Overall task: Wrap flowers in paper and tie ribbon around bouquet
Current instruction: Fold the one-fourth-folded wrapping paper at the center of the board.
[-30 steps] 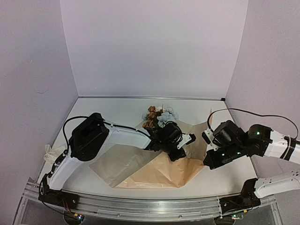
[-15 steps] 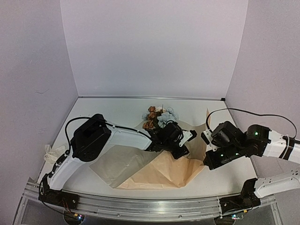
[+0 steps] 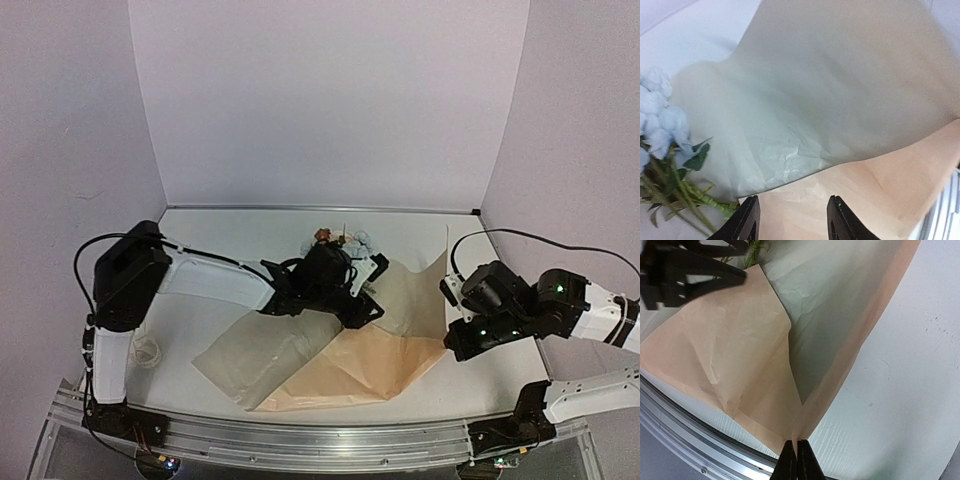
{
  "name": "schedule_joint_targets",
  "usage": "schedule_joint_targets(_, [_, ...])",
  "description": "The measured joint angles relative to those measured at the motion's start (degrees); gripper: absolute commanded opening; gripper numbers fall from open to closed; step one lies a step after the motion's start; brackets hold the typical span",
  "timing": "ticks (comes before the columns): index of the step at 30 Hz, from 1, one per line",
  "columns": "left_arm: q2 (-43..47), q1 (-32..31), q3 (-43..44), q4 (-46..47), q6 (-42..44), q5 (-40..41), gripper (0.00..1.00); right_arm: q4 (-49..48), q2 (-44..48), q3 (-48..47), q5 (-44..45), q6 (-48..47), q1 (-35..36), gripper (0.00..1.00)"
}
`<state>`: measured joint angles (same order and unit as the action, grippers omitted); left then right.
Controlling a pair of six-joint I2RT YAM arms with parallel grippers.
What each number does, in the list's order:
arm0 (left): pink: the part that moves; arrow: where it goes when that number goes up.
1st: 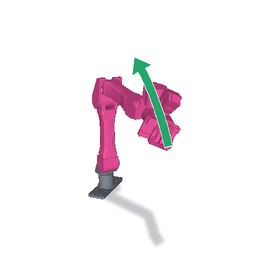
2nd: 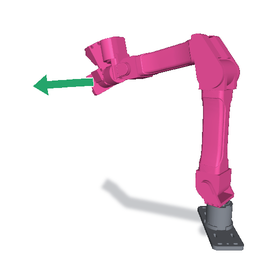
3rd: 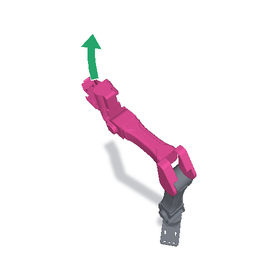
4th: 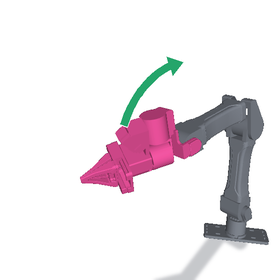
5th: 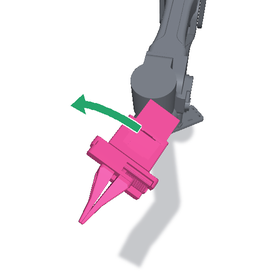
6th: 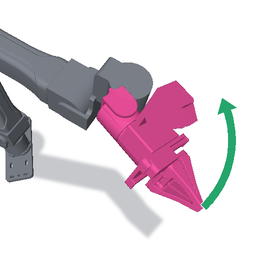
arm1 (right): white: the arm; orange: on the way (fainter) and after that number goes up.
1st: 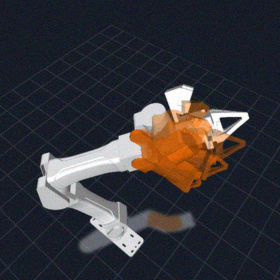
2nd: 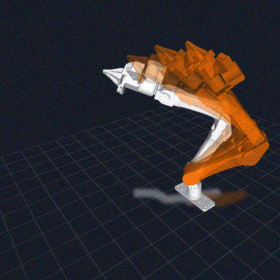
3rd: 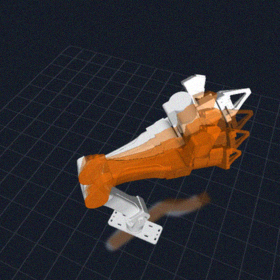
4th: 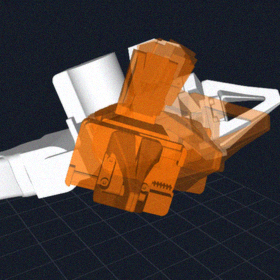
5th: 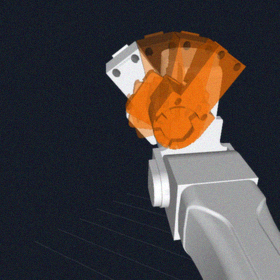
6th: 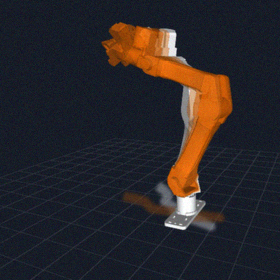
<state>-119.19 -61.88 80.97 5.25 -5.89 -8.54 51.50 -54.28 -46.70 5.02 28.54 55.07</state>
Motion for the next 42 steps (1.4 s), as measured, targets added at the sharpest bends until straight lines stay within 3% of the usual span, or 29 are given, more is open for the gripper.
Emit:
schedule_joint_targets(8, [22.5, 0.4, -18.2, 0.1, -7.4, -1.8, 0.3, 1.6, -0.4, 0.0, 0.8, -0.9, 0.6, 0.0])
schedule_joint_targets(13, [31.4, 0.0, -33.1, -4.0, -12.7, -6.8, 0.21, 2.2, -4.3, -0.4, 0.9, -1.8, 1.9, 0.0])
schedule_joint_targets(18, [32.3, -1.6, -39.7, -7.3, -16.0, -11.0, 0.15, 2.4, -8.1, -2.8, 1.2, -2.3, 3.0, 0.0])
schedule_joint_targets(26, [26.1, -2.1, -39.8, -7.7, -16.9, -11.0, 0.09, 1.4, -14.8, -9.4, -0.6, -2.8, 5.1, 0.0])
schedule_joint_targets(42, [23.5, -2.1, -39.8, -6.6, -18.1, -8.1, 0.11, -14.3, -33.7, -16.1, -18.5, 2.5, 5.5, 0.0])
